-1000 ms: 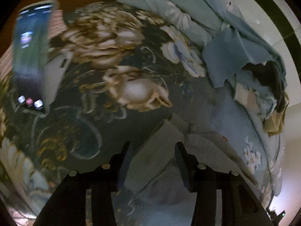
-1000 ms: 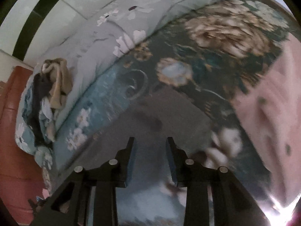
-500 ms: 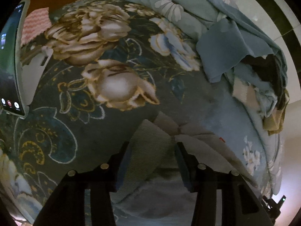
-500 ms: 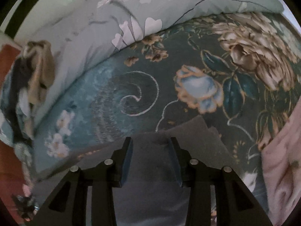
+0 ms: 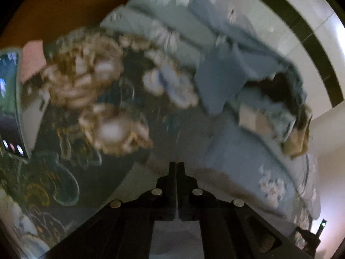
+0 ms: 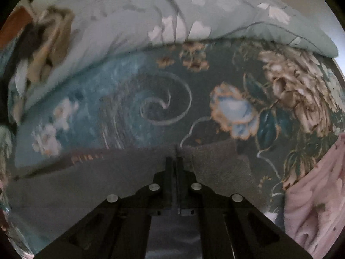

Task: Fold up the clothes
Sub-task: 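Release the sweatshirt with both grippers and lay the fold flat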

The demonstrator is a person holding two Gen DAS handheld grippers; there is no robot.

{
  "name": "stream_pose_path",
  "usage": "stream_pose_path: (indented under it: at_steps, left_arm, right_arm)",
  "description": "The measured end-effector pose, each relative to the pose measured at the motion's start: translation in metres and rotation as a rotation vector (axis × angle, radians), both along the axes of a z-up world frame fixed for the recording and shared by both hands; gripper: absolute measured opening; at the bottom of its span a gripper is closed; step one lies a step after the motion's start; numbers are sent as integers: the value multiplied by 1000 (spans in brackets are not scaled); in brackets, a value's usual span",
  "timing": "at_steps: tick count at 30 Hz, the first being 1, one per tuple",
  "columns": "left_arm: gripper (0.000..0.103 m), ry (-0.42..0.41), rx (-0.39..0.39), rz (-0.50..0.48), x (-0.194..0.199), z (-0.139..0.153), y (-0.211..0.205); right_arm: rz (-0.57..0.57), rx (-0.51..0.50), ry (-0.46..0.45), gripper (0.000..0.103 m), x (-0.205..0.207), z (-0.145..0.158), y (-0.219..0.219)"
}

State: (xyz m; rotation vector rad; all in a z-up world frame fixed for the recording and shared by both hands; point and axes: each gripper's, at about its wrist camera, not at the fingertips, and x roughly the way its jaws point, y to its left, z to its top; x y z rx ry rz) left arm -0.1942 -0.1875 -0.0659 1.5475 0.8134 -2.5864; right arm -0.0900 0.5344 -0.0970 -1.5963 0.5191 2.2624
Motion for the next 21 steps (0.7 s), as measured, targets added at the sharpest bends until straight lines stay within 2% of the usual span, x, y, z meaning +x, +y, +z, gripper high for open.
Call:
stream_pose_path:
  at_steps: [4, 12, 13, 15, 16, 17, 19, 21]
  left_arm:
    - [0, 33, 6, 25, -12, 17, -11]
    - [3, -95, -13, 27, -3, -16, -19]
    - [8, -110, -12, 26, -1, -21, -21]
    - [29, -134, -23, 24, -1, -29, -24]
    - [44, -139, -31, 29, -1, -33, -26]
    - [52, -135, -31, 45, -1, -36, -30]
    - [55, -132, -3, 83, -3, -42, -40]
    - [55, -147, 74, 111, -6, -53, -50]
  right_arm:
    - [-19, -1, 44, 1, -6, 12, 3]
    - [-34, -21, 17, 1, -5, -1, 1]
    - [-38, -29, 16, 1, -3, -3, 3]
    - [-49, -44, 14, 1, -1, -5, 5]
    - [-55, -51, 13, 1, -1, -6, 6]
    - [-60, -57, 11, 1, 0, -6, 6]
    - [-64, -61, 0, 2, 0, -7, 6]
    - [-65, -60, -14, 2, -1, -8, 5]
